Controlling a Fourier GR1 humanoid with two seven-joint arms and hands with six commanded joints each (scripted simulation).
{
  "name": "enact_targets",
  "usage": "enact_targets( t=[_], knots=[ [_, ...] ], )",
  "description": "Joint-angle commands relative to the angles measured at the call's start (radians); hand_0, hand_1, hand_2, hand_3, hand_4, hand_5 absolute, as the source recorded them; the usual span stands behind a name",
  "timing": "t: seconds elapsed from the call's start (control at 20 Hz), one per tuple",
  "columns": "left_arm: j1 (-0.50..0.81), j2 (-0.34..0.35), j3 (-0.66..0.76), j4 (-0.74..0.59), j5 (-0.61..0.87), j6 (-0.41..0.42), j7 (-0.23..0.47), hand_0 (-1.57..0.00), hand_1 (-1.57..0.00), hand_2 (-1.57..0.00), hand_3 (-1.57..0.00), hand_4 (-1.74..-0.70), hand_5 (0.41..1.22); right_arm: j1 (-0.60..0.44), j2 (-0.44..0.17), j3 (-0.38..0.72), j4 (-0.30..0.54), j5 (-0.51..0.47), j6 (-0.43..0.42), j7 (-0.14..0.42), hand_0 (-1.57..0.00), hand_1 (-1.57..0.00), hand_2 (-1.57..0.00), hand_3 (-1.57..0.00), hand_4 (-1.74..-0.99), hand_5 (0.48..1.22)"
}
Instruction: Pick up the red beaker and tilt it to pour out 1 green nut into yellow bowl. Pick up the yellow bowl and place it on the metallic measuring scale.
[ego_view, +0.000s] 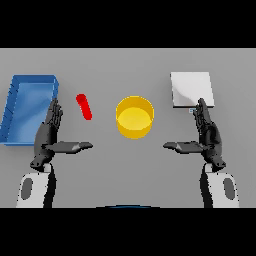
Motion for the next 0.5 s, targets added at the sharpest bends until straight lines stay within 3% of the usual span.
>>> enact_targets(
  t=[0.0,0.25,0.35,0.45],
  knots=[
    [0.004,-0.001,-0.002,-0.003,0.0,0.0,-0.002,0.0,0.0,0.0,0.0,-1.14,0.66,0.0,0.002,0.001,0.0,0.001,-0.002,0.0,0.0,0.0,0.0,0.0,-1.071,0.578],
    [0.043,-0.011,-0.022,-0.034,-0.009,-0.001,-0.014,0.0,0.0,0.0,0.0,-1.14,0.66,0.012,0.02,0.023,-0.008,0.017,-0.008,-0.004,0.0,0.0,0.0,0.0,-1.071,0.578],
    [0.12,0.039,-0.093,-0.146,-0.101,-0.014,-0.046,0.0,0.0,0.0,0.0,-1.14,0.66,0.056,-0.048,0.092,-0.07,0.2,-0.058,-0.107,0.0,0.0,0.0,0.0,-1.072,0.577],
    [0.17,0.045,-0.138,-0.209,-0.142,-0.019,-0.025,0.0,0.0,0.0,0.0,-1.14,0.662,0.081,-0.056,0.133,-0.107,0.287,-0.085,-0.099,0.0,0.0,0.0,0.0,-1.064,0.577]
  ],
)
